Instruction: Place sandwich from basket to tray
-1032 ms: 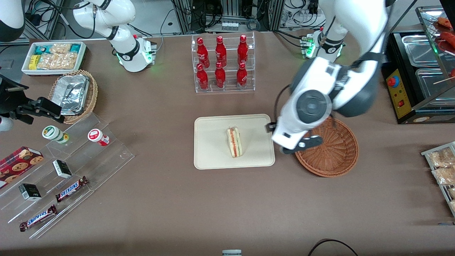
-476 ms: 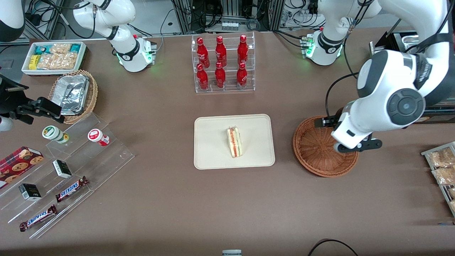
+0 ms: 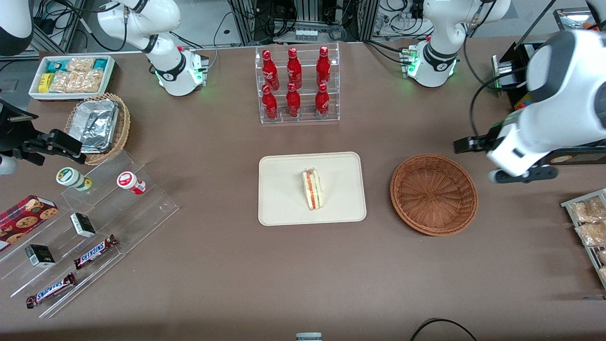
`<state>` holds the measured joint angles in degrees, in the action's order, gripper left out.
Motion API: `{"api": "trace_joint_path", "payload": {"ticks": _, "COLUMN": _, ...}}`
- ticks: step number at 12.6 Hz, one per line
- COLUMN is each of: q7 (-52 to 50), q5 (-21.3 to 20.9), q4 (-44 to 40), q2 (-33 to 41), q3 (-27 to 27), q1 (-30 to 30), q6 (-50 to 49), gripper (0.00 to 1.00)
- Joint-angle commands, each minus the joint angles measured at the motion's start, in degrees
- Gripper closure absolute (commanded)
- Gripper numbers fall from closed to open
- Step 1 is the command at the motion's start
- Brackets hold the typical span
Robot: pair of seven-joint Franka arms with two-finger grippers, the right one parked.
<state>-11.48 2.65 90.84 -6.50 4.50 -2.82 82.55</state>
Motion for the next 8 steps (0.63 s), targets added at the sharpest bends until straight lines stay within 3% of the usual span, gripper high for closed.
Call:
{"api": "trace_joint_path", "payload": {"ticks": 1, "q7": 1.63, "q5": -4.82, "q4": 1.72, "q2": 4.47, "q3": 5.41, "q1": 5.18, "q6": -2.20, "gripper": 0.00}}
{"api": "trace_joint_path", "payload": {"ticks": 3, "q7": 1.72, "q5": -5.55, "q4": 0.49, "q2": 5.88, "q3": 7.45, "q1": 8.70, "q6": -5.10, "gripper": 0.00}}
{"api": "trace_joint_path", "payload": {"ticks": 8, "q7": 3.64, "q5": -4.50, "q4": -1.80, "q2": 8.61, "q3": 7.01, "q1": 10.91, "q6": -10.47, "gripper": 0.00}}
